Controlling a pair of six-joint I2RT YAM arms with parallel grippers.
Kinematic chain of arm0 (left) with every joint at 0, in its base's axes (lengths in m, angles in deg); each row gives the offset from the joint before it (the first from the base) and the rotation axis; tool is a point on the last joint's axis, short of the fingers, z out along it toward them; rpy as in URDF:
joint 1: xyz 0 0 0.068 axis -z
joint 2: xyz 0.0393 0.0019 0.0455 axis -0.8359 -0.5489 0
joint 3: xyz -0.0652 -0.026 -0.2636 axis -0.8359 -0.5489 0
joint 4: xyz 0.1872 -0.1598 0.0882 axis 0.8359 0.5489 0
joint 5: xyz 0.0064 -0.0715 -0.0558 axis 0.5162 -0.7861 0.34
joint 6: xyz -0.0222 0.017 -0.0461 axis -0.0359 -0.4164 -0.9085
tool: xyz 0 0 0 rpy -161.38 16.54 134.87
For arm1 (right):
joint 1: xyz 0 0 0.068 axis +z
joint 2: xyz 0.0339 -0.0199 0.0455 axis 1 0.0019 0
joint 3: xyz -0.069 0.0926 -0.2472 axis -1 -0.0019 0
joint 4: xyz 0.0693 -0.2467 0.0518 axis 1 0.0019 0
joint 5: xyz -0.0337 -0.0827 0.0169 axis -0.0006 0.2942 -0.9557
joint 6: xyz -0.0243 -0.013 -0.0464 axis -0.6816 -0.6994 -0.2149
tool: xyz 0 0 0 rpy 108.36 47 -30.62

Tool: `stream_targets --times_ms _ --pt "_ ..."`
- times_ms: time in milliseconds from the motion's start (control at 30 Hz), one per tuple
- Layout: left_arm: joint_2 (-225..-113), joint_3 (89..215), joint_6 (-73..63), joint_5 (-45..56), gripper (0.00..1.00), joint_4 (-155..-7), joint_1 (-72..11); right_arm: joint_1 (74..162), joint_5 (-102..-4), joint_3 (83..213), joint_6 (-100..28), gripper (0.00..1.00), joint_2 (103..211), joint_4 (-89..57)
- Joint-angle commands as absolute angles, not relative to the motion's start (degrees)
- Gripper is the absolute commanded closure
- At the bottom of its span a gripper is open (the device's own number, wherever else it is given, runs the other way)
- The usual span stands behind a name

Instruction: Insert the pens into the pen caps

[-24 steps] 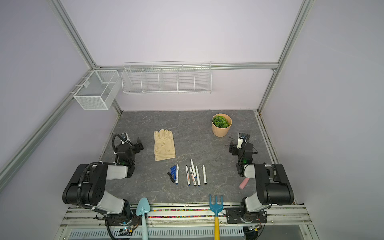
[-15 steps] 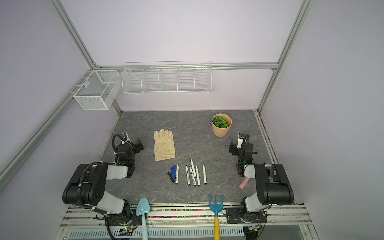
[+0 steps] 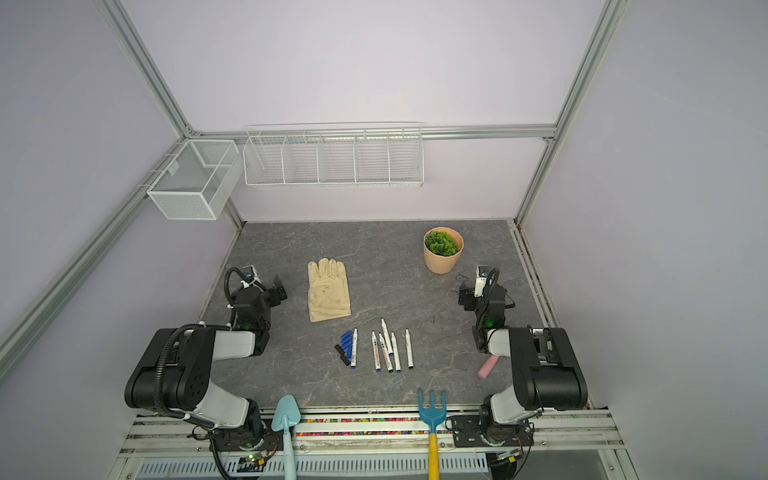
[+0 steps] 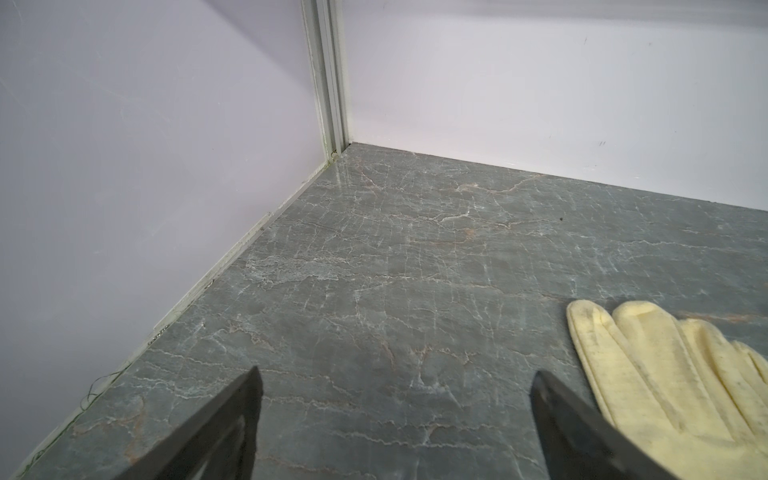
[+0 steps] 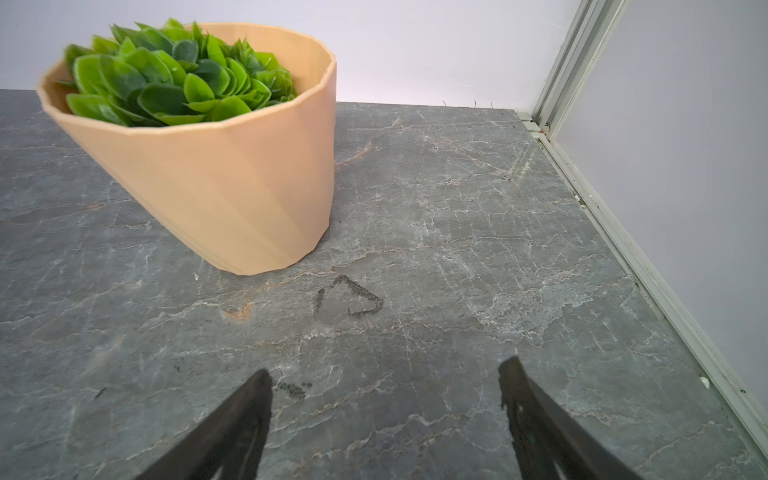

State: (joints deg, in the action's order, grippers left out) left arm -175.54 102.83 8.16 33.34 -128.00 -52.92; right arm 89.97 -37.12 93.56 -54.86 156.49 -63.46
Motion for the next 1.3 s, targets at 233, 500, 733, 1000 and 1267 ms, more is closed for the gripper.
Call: stream_targets --times_ms 233,500,733,1000,1267 --pt "-175.9 102.4 9.1 33.1 0.01 -129.6 -53.0 89.8 -37.6 93.7 -54.9 0.12 157.0 -64.1" --pt "-176.0 102.5 9.1 33.1 0.01 -129.5 -53.0 89.8 -37.6 93.7 -54.9 0.12 156.9 -63.9" --pt "-175.9 102.6 9.0 33.0 0.01 -129.4 -53.0 89.7 -37.7 93.8 -54.8 0.12 157.0 -63.8" --pt "-171.7 105.5 10.4 32.0 0.01 -120.5 -52.3 90.2 -35.8 105.8 -52.6 0.12 149.8 -37.1" --pt "-160.8 123.5 1.0 46.4 0.01 -82.0 -41.5 101.2 -16.8 114.8 -28.7 0.08 137.3 -11.5"
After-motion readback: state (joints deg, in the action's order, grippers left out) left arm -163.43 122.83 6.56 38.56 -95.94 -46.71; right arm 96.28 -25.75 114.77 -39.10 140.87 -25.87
